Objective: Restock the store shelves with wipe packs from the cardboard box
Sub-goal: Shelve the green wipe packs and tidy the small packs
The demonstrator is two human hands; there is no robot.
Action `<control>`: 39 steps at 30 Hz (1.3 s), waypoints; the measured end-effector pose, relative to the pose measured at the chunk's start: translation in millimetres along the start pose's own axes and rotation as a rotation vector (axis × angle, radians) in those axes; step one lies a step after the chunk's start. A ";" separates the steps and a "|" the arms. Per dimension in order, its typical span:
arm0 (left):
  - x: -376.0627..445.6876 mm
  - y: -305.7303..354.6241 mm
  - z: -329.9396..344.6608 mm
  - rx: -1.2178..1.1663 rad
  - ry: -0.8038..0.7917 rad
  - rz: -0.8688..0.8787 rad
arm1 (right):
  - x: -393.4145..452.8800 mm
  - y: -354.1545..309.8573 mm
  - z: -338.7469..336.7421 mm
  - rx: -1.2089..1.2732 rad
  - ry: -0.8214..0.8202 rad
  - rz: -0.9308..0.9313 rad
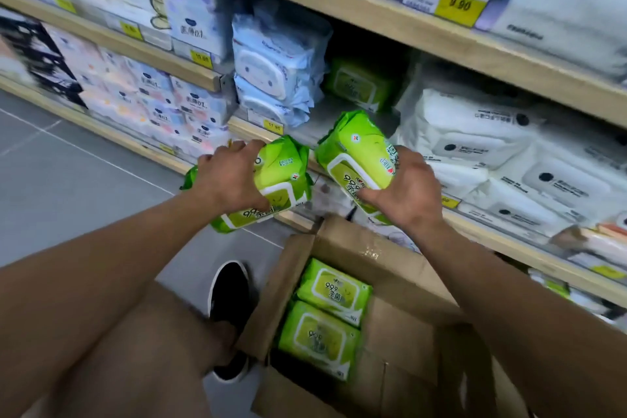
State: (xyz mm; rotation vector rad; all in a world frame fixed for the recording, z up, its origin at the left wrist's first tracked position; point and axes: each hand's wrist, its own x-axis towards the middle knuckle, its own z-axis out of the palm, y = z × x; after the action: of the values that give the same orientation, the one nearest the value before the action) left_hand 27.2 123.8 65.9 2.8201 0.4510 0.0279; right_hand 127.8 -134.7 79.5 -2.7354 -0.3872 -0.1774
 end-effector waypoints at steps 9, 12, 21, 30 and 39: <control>60.4 -35.0 -9.9 -0.031 0.068 0.001 | 113.5 -63.2 11.6 -0.247 0.105 -0.148; 76.5 -38.0 -3.4 -0.058 0.081 0.020 | 137.3 -64.8 25.5 -0.296 0.092 -0.125; 100.0 -39.7 10.7 -0.097 0.084 0.036 | 169.2 -33.9 77.7 -0.392 -0.217 -0.164; 85.3 -15.0 -9.6 0.002 0.174 0.171 | 116.9 -24.3 57.2 -0.353 -0.001 -0.324; 97.3 79.0 -42.8 0.158 0.341 0.467 | 36.8 35.4 13.4 -0.322 0.215 -0.407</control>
State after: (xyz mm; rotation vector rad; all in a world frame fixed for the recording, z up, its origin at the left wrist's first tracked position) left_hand 141.0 93.7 126.7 3.0161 -0.1571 0.5970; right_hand 174.2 -152.3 61.4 -2.8682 -0.9191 -0.6881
